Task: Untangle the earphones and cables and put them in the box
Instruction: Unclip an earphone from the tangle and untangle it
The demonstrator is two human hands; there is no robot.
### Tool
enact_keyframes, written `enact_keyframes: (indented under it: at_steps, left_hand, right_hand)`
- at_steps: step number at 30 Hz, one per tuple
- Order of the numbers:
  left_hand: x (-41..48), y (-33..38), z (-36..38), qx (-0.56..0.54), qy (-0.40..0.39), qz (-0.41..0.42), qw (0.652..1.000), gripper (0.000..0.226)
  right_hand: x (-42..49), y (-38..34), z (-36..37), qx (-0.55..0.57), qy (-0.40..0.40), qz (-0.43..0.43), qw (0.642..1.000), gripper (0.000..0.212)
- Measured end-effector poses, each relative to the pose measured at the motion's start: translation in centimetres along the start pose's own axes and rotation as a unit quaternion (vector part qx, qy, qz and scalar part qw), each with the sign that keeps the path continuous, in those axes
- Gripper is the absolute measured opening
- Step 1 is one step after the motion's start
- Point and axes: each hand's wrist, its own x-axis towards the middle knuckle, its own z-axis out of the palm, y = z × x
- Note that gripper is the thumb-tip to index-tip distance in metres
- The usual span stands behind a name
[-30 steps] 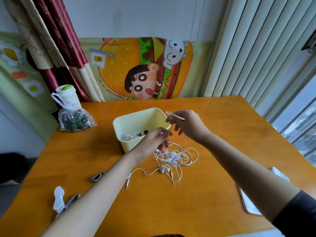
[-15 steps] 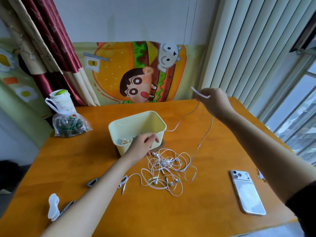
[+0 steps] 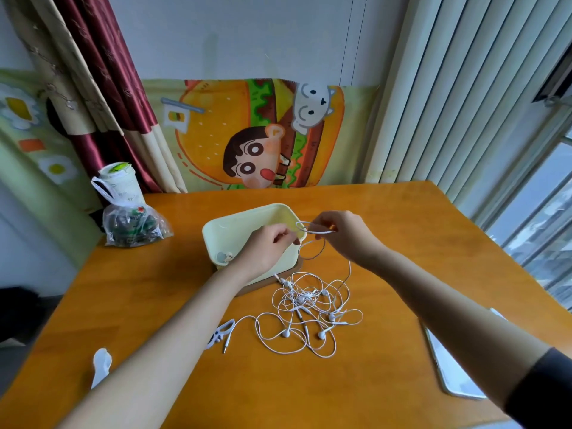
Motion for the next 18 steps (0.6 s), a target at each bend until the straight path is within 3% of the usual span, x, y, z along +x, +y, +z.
enact_keyframes:
  at_steps: [7,10,12,15,18]
  left_hand:
    - [-0.9,-4.4,1.5,0.051,-0.024,-0.081,0.995,0.028]
    - [-0.7,-5.5,1.5,0.070,-0.014,-0.108,0.992,0.029]
    - [-0.2,-6.3,1.5,0.089,0.003,-0.125,0.988,0.025]
    - [0.1,-6.1,1.8,0.108,0.026,-0.137,0.984,0.016]
    - [-0.4,-3.9,2.3,0.007,-0.018,-0.120,0.993,0.009]
  right_hand:
    - [-0.3,2.3,-1.3,-0.022,0.027,0.071,0.997,0.017]
    - [-0.7,2.5,-1.2,-0.056,0.030,0.083,0.995,0.033]
    - [-0.9,2.6,-1.0,-0.080,0.016,0.108,0.991,0.042]
    - [-1.2,2.4,-0.6,-0.054,-0.036,0.151,0.986,0.035]
    - [-1.2,2.3,0.4,-0.048,-0.064,0.162,0.984,0.025]
